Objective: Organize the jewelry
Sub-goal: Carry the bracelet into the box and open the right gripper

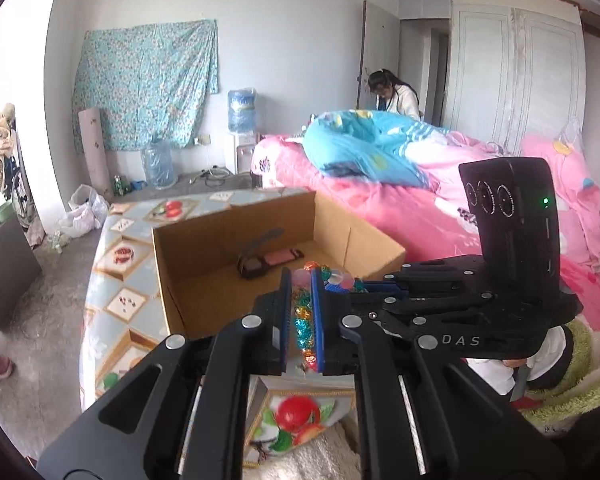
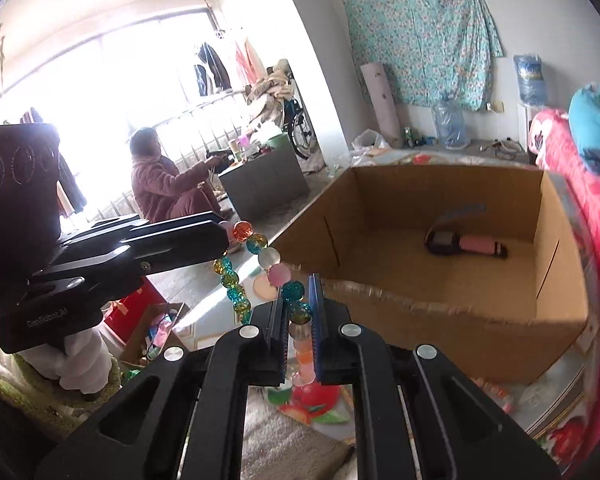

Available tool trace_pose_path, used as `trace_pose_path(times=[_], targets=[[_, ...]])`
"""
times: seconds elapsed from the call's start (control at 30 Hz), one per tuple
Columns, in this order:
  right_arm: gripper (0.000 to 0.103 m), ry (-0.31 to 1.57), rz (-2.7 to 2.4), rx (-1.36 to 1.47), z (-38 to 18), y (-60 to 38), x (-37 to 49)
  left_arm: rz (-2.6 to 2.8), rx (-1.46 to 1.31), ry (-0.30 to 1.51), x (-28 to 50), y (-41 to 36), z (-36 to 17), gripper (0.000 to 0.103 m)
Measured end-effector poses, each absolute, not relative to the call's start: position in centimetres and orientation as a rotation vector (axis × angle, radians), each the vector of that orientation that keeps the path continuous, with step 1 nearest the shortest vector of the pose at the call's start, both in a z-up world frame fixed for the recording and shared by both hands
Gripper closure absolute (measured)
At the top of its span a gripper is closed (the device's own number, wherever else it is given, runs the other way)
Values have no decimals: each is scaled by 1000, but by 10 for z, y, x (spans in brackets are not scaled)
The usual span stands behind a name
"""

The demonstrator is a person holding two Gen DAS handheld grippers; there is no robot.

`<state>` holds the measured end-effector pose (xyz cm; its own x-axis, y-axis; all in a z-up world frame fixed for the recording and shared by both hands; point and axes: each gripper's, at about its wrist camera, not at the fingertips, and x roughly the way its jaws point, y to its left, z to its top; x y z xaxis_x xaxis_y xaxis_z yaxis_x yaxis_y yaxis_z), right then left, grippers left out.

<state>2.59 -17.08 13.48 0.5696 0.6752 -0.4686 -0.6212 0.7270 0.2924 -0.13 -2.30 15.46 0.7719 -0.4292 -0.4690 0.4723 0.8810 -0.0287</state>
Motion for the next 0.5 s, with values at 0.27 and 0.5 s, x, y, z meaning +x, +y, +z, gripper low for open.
trace_pose_path(times=[0.27,0.5], targets=[[93,671,741,-6,160,-155,109,-456,95,464,63,-22,169,94],[93,986,761,-25,112,-125,182,-402,91,674,119,-11,120,94]])
